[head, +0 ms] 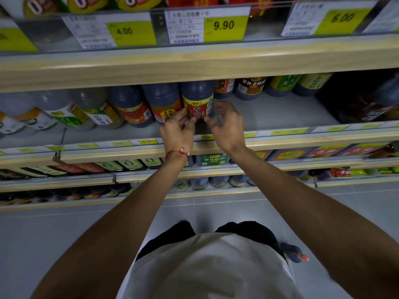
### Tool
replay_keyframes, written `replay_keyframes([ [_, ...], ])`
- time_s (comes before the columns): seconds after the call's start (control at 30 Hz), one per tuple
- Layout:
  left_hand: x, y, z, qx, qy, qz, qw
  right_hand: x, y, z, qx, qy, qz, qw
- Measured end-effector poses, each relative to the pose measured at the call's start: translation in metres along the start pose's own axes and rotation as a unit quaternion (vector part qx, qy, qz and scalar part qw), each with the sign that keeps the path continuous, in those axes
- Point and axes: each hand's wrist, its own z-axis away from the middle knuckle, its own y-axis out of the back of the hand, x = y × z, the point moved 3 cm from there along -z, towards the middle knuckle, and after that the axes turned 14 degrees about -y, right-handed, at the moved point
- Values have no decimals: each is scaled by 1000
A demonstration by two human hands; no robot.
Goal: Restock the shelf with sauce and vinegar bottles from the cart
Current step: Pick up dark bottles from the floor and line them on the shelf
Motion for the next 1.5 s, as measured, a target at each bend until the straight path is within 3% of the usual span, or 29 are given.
replay_keyframes([
  [0.13,20,9,16,-95,-84,-160,979,-9,29,26,46,31,131,990],
  [0.27,47,17,34,-198,-208,-345,894,-9,58,50,73,93,239,964],
  [0.43,64,22,50,-280,-295,-418,812,4,84,81,91,116,308,940],
  [0.67,79,22,66,-358,-402,-387,749,23,95,139,175,51,339,923],
  [0.9,79,31,100,-440,-495,-325,675,32,76,236,253,-99,323,907],
  [1.13,81,28,166,-536,-540,-255,597,58,61,349,313,-265,302,861],
  [1.5,124,-13,318,-613,-600,-195,475,124,94,507,393,-412,251,782],
])
